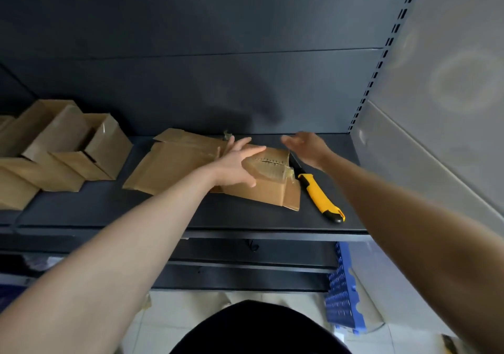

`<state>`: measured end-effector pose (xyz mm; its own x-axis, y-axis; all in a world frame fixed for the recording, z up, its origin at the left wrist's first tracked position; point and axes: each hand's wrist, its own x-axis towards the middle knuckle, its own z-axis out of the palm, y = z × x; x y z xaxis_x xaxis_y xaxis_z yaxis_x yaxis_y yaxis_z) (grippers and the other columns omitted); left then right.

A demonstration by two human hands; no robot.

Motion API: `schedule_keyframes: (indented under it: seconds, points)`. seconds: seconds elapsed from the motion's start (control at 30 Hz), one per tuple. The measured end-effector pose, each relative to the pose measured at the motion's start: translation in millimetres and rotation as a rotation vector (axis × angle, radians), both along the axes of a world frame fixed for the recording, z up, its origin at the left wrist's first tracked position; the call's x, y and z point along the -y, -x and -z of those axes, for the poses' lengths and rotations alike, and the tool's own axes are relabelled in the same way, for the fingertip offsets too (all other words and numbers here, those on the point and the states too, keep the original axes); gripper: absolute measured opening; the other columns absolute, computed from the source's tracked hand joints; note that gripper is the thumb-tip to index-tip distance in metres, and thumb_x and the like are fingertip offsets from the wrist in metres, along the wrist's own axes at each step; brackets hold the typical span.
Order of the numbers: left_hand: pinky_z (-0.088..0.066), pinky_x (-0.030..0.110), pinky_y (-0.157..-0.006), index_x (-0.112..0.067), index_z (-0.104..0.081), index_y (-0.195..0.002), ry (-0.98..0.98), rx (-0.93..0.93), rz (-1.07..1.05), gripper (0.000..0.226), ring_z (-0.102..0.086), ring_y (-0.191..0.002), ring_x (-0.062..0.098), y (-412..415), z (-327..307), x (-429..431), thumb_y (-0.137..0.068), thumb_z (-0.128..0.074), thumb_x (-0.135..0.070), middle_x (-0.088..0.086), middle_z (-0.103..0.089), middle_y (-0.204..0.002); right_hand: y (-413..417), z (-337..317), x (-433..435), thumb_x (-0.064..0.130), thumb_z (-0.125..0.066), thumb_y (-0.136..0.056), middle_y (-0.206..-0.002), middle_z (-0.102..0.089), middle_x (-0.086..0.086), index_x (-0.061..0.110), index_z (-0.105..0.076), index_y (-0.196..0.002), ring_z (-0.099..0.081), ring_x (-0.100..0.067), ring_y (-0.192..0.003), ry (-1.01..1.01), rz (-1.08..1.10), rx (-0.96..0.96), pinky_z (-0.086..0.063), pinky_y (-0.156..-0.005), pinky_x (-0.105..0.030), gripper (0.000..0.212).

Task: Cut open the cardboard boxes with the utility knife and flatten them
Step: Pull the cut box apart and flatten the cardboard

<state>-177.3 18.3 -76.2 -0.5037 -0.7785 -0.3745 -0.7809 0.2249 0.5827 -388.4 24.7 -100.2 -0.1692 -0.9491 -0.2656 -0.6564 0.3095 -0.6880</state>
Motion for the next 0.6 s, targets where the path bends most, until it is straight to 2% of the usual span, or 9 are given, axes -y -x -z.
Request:
schedule_keyframes:
  seconds: [0.07,0.1,0.2,0.23,0.3,0.33,0.4,0.5,0.6]
  points:
    - [-0.007,0.042,-0.117,-0.035,-0.037,-0.144,-0.077,-0.194,-0.222,0.074,0.002,-0.147,0.017,0,-9,3,-0.08,-0.068,-0.016,-0.009,-0.007,-0.158,-14,-17,3,0.057,-0.055,-0.088,-0.122,-0.059,-0.002,0.012,-0.057,-0.126,-0.054,-0.021,-0.114,-0.056,-0.221,0.042,-0.04,-0.092,-0.033,0.059]
    - [-0.015,0.039,-0.115,-0.029,-0.033,-0.147,-0.074,-0.235,-0.343,0.075,-0.009,-0.146,0.02,0,-12,4,-0.082,-0.069,-0.019,-0.004,-0.01,-0.158,-20,-19,4,0.059,-0.058,-0.085,-0.13,-0.056,-0.002,0.014,-0.051,-0.134,-0.052,-0.022,-0.12,-0.1,-0.291,0.002,-0.038,-0.096,-0.034,0.068]
    - [-0.029,0.042,-0.112,-0.014,-0.008,-0.152,-0.133,-0.139,-0.642,0.098,-0.026,-0.141,0.029,-4,-12,5,-0.081,-0.074,-0.031,0.008,-0.019,-0.157,-30,-14,8,0.058,-0.065,-0.08,-0.139,-0.05,-0.005,0.014,-0.043,-0.141,-0.047,-0.026,-0.127,-0.129,-0.353,-0.107,-0.037,-0.102,-0.037,0.079]
    - [-0.035,0.045,-0.108,-0.011,-0.011,-0.152,-0.207,-0.113,-0.704,0.097,-0.031,-0.138,0.033,-4,-12,1,-0.082,-0.073,-0.036,0.011,-0.025,-0.155,-32,-13,8,0.058,-0.067,-0.079,-0.14,-0.049,-0.006,0.013,-0.042,-0.142,-0.046,-0.027,-0.128,-0.123,-0.362,-0.121,-0.037,-0.105,-0.038,0.081]
    - [-0.049,0.047,-0.092,-0.01,-0.027,-0.146,-0.365,-0.149,-0.781,0.081,-0.041,-0.13,0.038,0,-11,-6,-0.084,-0.068,-0.044,0.014,-0.034,-0.149,-33,-13,8,0.058,-0.067,-0.078,-0.14,-0.049,-0.007,0.013,-0.041,-0.143,-0.046,-0.028,-0.129,-0.119,-0.372,-0.154,-0.038,-0.106,-0.041,0.083]
    - [-0.053,0.046,-0.085,-0.01,-0.031,-0.144,-0.424,-0.193,-0.81,0.075,-0.042,-0.129,0.039,2,-11,-8,-0.086,-0.065,-0.045,0.014,-0.034,-0.149,-33,-12,8,0.058,-0.067,-0.077,-0.139,-0.05,-0.007,0.014,-0.042,-0.143,-0.047,-0.029,-0.127,-0.116,-0.378,-0.18,-0.039,-0.105,-0.041,0.083]
    - [-0.055,0.045,-0.082,-0.01,-0.03,-0.145,-0.463,-0.269,-0.857,0.072,-0.039,-0.131,0.038,6,-10,-12,-0.089,-0.062,-0.042,0.013,-0.031,-0.15,-34,-12,9,0.059,-0.065,-0.078,-0.133,-0.055,-0.008,0.016,-0.046,-0.14,-0.052,-0.029,-0.121,-0.106,-0.403,-0.239,-0.043,-0.1,-0.04,0.078]
    - [-0.053,0.046,-0.09,-0.01,-0.03,-0.144,-0.493,-0.349,-0.892,0.067,-0.035,-0.134,0.033,9,-5,-13,-0.091,-0.062,-0.036,0.011,-0.032,-0.149,-36,-13,7,0.058,-0.057,-0.086,-0.115,-0.063,-0.007,0.017,-0.054,-0.129,-0.058,-0.028,-0.106,-0.083,-0.468,-0.354,-0.046,-0.085,-0.036,0.06]
    - [-0.051,0.046,-0.094,-0.009,-0.032,-0.144,-0.542,-0.413,-0.915,0.064,-0.033,-0.134,0.032,9,-2,-12,-0.092,-0.063,-0.03,0.01,-0.031,-0.149,-39,-15,0,0.054,-0.041,-0.096,-0.092,-0.059,-0.005,0.013,-0.055,-0.116,-0.059,-0.025,-0.09,-0.049,-0.557,-0.513,-0.041,-0.073,-0.033,0.048]
